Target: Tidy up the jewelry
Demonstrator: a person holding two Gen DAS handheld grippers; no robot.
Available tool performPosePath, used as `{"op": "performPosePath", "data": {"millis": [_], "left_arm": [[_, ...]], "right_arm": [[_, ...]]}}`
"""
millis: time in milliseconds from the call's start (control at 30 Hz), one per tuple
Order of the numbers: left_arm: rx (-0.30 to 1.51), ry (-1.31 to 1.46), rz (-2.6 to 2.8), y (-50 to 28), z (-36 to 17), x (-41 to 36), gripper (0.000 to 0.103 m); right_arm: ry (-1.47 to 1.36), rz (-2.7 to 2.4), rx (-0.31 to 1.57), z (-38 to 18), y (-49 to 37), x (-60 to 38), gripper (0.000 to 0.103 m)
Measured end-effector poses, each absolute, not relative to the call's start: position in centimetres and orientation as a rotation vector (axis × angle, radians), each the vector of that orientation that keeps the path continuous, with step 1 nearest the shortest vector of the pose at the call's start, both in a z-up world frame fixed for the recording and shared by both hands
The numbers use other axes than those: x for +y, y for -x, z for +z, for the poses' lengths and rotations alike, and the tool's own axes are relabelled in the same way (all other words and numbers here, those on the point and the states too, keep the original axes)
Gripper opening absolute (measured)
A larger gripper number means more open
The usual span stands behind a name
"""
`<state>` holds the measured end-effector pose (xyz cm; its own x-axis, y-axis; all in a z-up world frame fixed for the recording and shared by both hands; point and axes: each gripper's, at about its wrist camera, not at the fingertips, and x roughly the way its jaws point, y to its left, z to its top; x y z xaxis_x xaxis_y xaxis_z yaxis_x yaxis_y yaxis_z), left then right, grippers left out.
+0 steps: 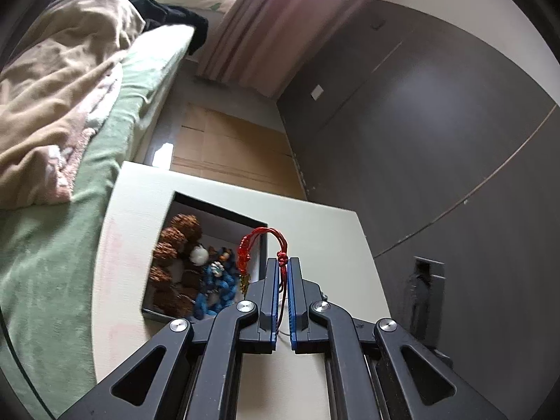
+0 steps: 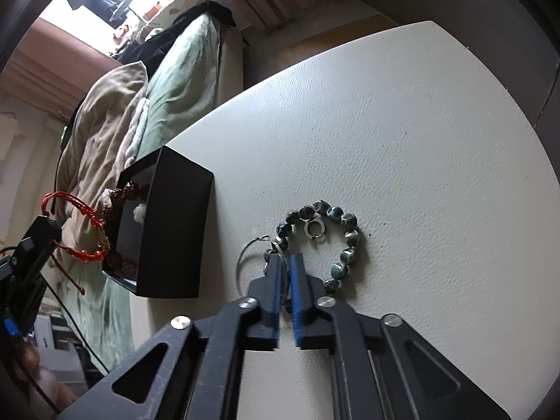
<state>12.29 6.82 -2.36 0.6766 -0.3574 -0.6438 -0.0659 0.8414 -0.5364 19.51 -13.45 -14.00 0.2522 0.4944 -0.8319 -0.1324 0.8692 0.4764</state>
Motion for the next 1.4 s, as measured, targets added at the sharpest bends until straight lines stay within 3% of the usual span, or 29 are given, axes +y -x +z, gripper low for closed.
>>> {"op": "performPosePath", "data": {"millis": [133,167,267,300,700,1033,1100,1133,1167,1400], "left_arm": [[0.844,0.568,-0.190,-12.5,-2.4,7.5,0.008],[0.850,0.575,-0.189,-12.6,-2.5,7.7,0.016],[0.839,0.620,-0.174,-12.4,-2.7,8.9,0.072],[0.819,0.637,-0.165,-12.2,-2.6,9.4,0.079],[0.762,0.661,-0.133,-12.3,-1.1,12.9,0.079],[0.752,0.681,-0.120,-13.2,-1.3,14.1,0.079],[0.752,0.684,-0.117,-13.4,-1.4,14.2,0.079],[0.753,0.684,-0.115,-13.4,-1.4,14.2,0.079],[0.754,0.682,-0.112,-13.5,-1.4,14.3,0.079],[0.760,0.665,-0.119,-13.4,-1.4,13.2,0.079]], "right_arm": [[-0.386,0.484,1.196,-12.5,-19.2,-13.7,0.004],[-0.404,0.497,1.185,-12.3,-19.1,-13.8,0.004],[-0.447,0.528,1.155,-11.5,-18.9,-13.9,0.004],[-0.458,0.540,1.143,-11.2,-18.8,-13.9,0.004],[-0.534,0.713,0.995,-7.4,-18.9,-11.8,0.004],[-0.536,0.835,0.978,-6.9,-19.3,-7.3,0.005],[-0.521,0.840,1.035,-7.4,-19.5,-6.4,0.018],[-0.513,0.822,1.063,-7.7,-19.7,-6.3,0.046],[-0.519,0.792,1.063,-7.9,-19.8,-6.5,0.064],[-0.556,0.722,1.024,-7.3,-19.9,-10.0,0.069]]}}
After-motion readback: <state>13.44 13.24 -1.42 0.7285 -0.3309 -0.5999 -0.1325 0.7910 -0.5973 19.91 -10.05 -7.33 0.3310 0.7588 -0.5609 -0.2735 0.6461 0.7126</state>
